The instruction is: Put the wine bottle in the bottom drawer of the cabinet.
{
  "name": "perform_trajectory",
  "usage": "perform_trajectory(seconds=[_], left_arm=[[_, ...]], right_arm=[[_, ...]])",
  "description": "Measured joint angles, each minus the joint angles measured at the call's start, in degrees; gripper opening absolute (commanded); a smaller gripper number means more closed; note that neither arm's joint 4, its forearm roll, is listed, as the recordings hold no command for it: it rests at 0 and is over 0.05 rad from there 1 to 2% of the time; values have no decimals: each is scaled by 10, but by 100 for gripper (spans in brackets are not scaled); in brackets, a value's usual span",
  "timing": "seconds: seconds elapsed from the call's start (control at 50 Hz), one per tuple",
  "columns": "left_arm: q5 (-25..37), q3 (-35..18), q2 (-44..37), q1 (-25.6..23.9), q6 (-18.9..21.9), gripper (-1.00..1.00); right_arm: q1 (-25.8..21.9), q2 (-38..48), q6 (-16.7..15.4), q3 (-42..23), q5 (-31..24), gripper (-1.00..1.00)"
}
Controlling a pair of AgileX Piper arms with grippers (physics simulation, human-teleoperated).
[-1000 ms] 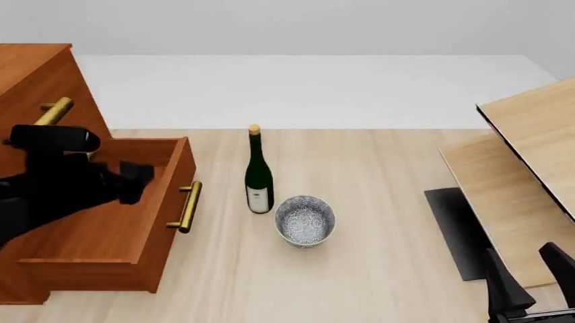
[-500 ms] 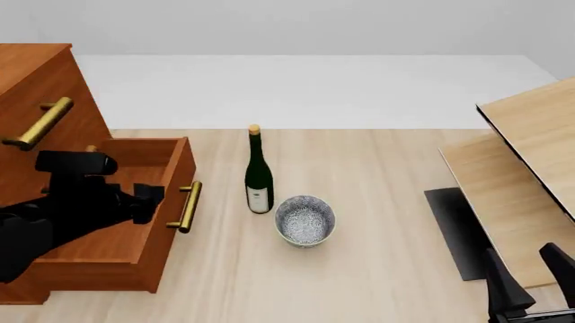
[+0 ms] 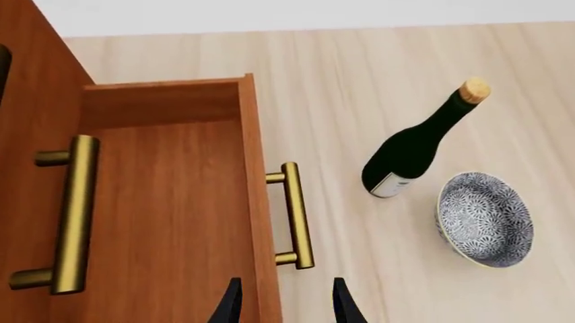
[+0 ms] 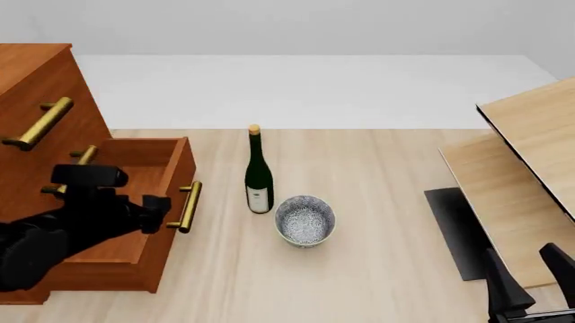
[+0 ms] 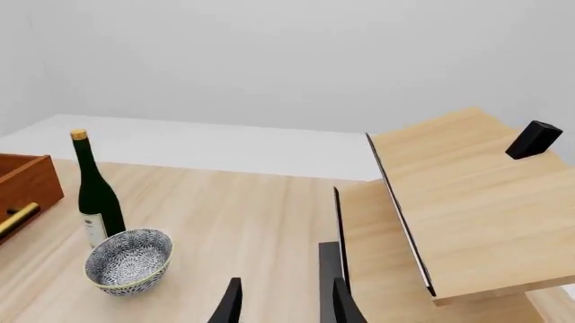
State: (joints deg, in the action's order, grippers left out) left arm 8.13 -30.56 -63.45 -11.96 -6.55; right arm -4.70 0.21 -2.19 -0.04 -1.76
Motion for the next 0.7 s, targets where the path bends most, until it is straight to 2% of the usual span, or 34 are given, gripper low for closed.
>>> perform_trajectory(seconds=[0.7], left_arm=[[-76, 39, -62, -1, -9, 100]], right_arm=[[2, 0, 2, 0, -1, 100]])
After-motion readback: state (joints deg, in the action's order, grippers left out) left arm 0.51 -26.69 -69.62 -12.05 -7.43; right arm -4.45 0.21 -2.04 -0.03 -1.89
